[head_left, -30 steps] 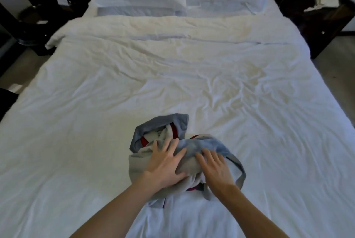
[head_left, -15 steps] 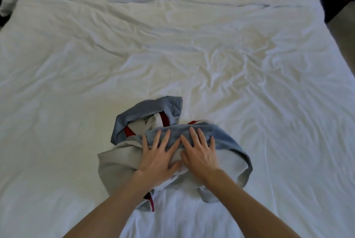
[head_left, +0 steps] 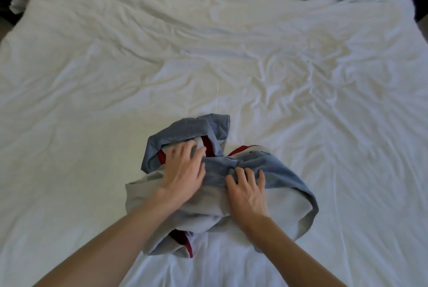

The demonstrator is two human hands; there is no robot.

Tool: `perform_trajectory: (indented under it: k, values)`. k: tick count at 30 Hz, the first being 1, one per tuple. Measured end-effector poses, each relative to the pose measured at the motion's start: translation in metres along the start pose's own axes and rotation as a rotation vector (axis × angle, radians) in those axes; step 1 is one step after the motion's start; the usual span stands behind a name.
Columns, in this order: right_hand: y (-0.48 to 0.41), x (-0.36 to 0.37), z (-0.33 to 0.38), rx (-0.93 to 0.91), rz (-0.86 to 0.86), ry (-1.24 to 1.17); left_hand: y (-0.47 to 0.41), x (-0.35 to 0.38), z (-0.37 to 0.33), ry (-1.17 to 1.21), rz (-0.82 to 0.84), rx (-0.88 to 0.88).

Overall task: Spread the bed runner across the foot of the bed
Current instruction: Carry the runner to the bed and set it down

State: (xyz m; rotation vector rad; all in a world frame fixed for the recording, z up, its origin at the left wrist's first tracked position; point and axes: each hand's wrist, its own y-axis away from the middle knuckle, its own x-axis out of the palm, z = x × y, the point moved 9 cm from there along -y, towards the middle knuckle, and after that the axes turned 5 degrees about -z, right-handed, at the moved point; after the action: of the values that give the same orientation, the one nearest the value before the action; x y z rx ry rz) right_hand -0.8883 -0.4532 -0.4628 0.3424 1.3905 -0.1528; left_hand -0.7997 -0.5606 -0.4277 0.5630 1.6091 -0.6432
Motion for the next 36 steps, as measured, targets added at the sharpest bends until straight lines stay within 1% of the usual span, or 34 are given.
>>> perform_trajectory:
  k: [2,4,7,9,11,15,18,23,28,32,36]
  values:
    - [-0.002,-0.006,0.002,-0.001,-0.023,0.011,-0.014,-0.007,0.016,-0.036,0.01,-0.017]
    - [-0.005,-0.013,0.003,-0.018,-0.026,0.036,-0.019,-0.006,0.019,-0.022,0.061,0.027]
    - [-0.003,-0.022,0.002,-0.058,-0.05,0.023,-0.002,0.003,0.002,0.079,0.158,0.119]
    - [0.005,-0.034,-0.002,-0.078,-0.115,0.012,0.015,0.012,-0.014,0.142,0.248,0.156]
    - [0.018,-0.043,-0.007,-0.086,-0.17,0.001,0.027,0.017,-0.023,0.136,0.296,0.163]
    - [0.044,-0.047,-0.018,-0.063,-0.136,-0.005,0.042,0.007,-0.033,0.041,0.321,0.208]
    - [0.062,-0.062,-0.019,-0.064,-0.18,-0.066,0.06,-0.004,-0.041,0.023,0.328,0.227]
    - [0.098,-0.081,-0.015,-0.107,-0.224,-0.094,0.098,-0.022,-0.055,0.033,0.276,0.159]
    - [0.15,-0.082,-0.013,-0.143,-0.244,-0.073,0.15,-0.024,-0.078,-0.046,0.375,0.143]
    - [0.194,-0.081,-0.007,-0.157,-0.288,-0.063,0.192,-0.029,-0.096,-0.064,0.371,0.172]
    - [0.243,-0.076,-0.001,-0.149,-0.281,-0.025,0.241,-0.032,-0.116,-0.048,0.357,0.227]
